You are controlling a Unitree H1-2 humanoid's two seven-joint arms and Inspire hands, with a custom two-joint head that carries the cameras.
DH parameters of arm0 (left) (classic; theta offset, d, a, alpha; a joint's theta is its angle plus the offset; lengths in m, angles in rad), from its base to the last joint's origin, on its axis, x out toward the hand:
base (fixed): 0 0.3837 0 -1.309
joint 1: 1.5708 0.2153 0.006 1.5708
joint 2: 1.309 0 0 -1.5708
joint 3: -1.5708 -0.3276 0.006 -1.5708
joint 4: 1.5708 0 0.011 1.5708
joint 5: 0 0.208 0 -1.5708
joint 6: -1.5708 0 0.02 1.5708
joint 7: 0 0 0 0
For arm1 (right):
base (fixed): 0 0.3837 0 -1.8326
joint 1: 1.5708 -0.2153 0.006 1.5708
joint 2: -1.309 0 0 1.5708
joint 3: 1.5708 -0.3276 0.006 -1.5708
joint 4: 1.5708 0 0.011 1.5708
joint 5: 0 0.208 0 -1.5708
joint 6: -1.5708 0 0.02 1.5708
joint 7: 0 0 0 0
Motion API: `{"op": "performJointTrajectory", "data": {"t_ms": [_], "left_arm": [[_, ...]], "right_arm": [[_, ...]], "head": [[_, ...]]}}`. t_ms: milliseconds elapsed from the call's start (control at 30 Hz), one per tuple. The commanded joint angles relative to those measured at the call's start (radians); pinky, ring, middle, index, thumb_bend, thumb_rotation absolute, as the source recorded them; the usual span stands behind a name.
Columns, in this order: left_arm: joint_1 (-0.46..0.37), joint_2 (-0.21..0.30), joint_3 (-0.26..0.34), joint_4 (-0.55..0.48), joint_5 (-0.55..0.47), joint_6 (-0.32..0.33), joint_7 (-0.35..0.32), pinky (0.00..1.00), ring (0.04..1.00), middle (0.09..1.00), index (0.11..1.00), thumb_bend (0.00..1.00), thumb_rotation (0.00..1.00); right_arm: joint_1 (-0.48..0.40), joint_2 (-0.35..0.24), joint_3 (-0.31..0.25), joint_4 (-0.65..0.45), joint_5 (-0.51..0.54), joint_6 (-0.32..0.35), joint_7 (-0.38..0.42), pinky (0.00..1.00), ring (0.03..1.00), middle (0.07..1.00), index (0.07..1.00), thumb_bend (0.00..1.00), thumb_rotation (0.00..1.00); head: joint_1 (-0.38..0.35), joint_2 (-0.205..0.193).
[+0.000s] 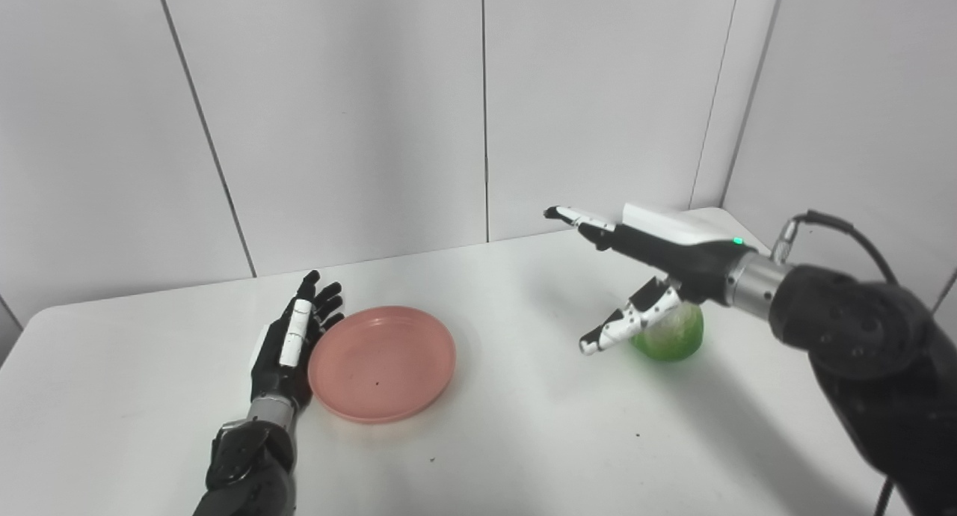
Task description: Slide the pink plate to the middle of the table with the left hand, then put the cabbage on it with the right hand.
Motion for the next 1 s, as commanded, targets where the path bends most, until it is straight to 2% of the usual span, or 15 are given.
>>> {"op": "performJointTrajectory", "data": {"t_ms": [0, 100, 267, 400, 467, 667, 700, 767, 967], "left_arm": [[0.045, 0.005, 0.001, 0.042, -0.005, -0.003, -0.005, 0.86, 0.884, 0.854, 0.922, 1.0, 0.79], [0.044, 0.008, 0.001, 0.044, -0.006, -0.003, -0.007, 0.85, 0.885, 0.854, 0.922, 1.0, 0.79], [0.043, 0.011, 0.005, 0.044, -0.011, -0.002, -0.015, 0.87, 0.891, 0.855, 0.921, 0.99, 0.78], [0.045, 0.01, 0.004, 0.04, -0.008, 0.003, -0.015, 0.86, 0.886, 0.853, 0.923, 0.99, 0.78], [0.045, 0.01, 0.002, 0.04, -0.006, 0.002, -0.013, 0.85, 0.882, 0.852, 0.925, 0.99, 0.79], [0.044, 0.01, 0.002, 0.039, -0.006, 0.004, -0.013, 0.85, 0.884, 0.849, 0.928, 0.99, 0.79], [0.044, 0.011, 0.002, 0.039, -0.007, 0.004, -0.015, 0.86, 0.886, 0.85, 0.929, 1.0, 0.78], [0.043, 0.011, 0.002, 0.04, -0.008, 0.003, -0.02, 0.86, 0.884, 0.852, 0.93, 1.0, 0.78], [0.044, 0.011, 0.001, 0.04, -0.007, 0.008, -0.019, 0.87, 0.889, 0.854, 0.932, 1.0, 0.78]], "right_arm": [[-0.075, -0.071, 0.011, 0.016, -0.038, -0.003, 0.036, 0.83, 0.977, 1.0, 0.993, 1.0, 0.38], [-0.124, -0.114, 0.041, 0.07, -0.038, -0.004, 0.073, 0.85, 0.988, 1.0, 0.988, 1.0, 0.39], [-0.186, -0.165, 0.099, 0.18, -0.012, -0.039, 0.084, 0.85, 0.977, 0.996, 0.975, 1.0, 0.33], [-0.253, -0.217, 0.188, 0.272, -0.057, -0.073, 0.13, 0.84, 0.985, 0.998, 0.969, 1.0, 0.44], [-0.275, -0.231, 0.221, 0.302, -0.074, -0.089, 0.144, 0.81, 0.97, 0.989, 0.958, 1.0, 0.45], [-0.279, -0.243, 0.265, 0.362, -0.098, -0.139, 0.139, 0.77, 0.916, 0.962, 0.944, 1.0, 0.43], [-0.275, -0.242, 0.271, 0.37, -0.106, -0.148, 0.134, 0.72, 0.9, 0.956, 0.943, 1.0, 0.43], [-0.265, -0.239, 0.279, 0.391, -0.118, -0.168, 0.119, 0.69, 0.9, 0.96, 0.945, 1.0, 0.42], [-0.263, -0.222, 0.299, 0.451, -0.172, -0.197, 0.087, 0.72, 0.907, 0.976, 0.956, 1.0, 0.4]], "head": [[-0.002, 0.001], [-0.003, 0.002], [-0.003, 0.003], [-0.007, 0.005], [-0.007, 0.005], [-0.009, 0.007], [-0.009, 0.007], [-0.01, 0.008], [-0.011, 0.009]]}}
